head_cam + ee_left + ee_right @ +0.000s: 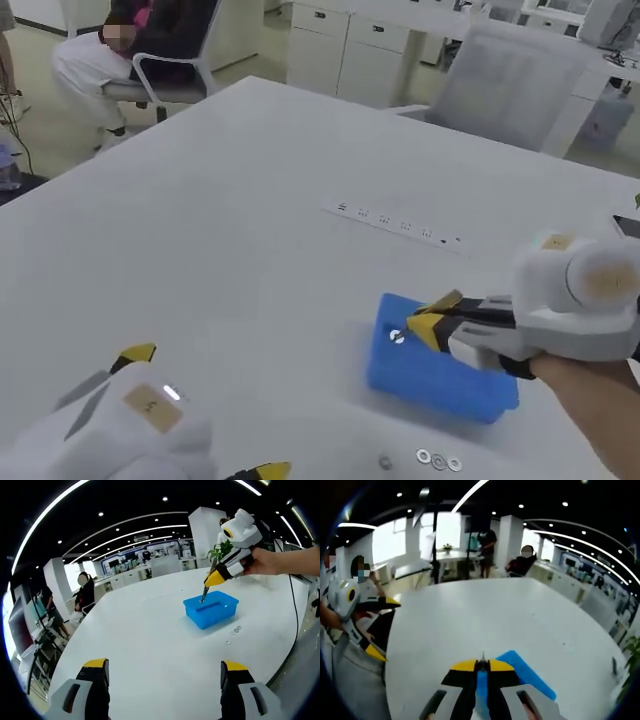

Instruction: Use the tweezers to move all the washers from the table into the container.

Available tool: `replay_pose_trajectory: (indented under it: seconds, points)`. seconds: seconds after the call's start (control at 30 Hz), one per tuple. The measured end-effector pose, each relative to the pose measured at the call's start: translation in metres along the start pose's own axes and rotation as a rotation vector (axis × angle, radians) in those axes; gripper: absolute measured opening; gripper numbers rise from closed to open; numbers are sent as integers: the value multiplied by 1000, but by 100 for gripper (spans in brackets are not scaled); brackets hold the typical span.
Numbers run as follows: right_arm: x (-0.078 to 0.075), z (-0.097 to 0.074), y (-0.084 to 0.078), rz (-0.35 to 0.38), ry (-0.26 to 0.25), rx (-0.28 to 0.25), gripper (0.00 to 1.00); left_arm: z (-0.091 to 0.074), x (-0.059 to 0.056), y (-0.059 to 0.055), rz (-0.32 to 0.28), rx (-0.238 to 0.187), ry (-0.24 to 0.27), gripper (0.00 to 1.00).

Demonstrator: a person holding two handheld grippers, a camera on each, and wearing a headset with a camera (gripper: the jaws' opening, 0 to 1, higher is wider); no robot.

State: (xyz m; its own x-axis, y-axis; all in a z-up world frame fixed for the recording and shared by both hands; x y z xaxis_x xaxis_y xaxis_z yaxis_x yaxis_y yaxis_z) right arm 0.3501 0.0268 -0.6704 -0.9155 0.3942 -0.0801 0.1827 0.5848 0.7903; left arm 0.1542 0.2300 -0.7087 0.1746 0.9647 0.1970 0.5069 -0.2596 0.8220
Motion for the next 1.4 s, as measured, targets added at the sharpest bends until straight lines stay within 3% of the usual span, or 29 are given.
replay_pose_trajectory:
  seconds: [0.17,0.5,0.6,0.73,0.8,1.03,1.13,1.17,1.4]
  points:
    - [-9,10,-2,10,-30,-7,3,0,0,0,-2,-2,6,94]
    - [-18,32,-20,85,-27,4,3,0,2,-1,-7,-2,12,93]
    - [-24,38,-26,90,-45,30,3,0,2,-1,-12,-1,12,92]
    - [-32,47,-31,137,-27,51,3,-1,3,-1,-18,-6,16,91]
    - [-31,49,-32,171,-6,58,3,-1,3,-1,-19,-3,19,91]
    - [-26,66,-40,180,20,98,3,0,3,-2,-16,7,20,91]
    - [-25,72,-44,127,13,152,3,1,3,-2,-7,11,20,91]
    - [-24,69,-39,114,14,122,3,1,3,-2,-8,11,18,91]
    - [-22,68,-42,141,4,136,4,2,2,-2,-1,17,14,91]
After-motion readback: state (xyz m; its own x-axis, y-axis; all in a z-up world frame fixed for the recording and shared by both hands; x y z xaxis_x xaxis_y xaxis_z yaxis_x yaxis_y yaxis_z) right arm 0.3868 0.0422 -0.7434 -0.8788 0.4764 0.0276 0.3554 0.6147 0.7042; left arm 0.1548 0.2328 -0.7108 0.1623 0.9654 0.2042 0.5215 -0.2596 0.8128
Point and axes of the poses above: the centre of the closed fingertips' face, and the gripper's own axes: z roughly forward along the fingers, x roughly to its left, y roughly out of its top, the point moved 10 cm from there along -z, roughly backward along the fingers, and after that the axes turned 2 degrees about x, right-handed, at the moved point
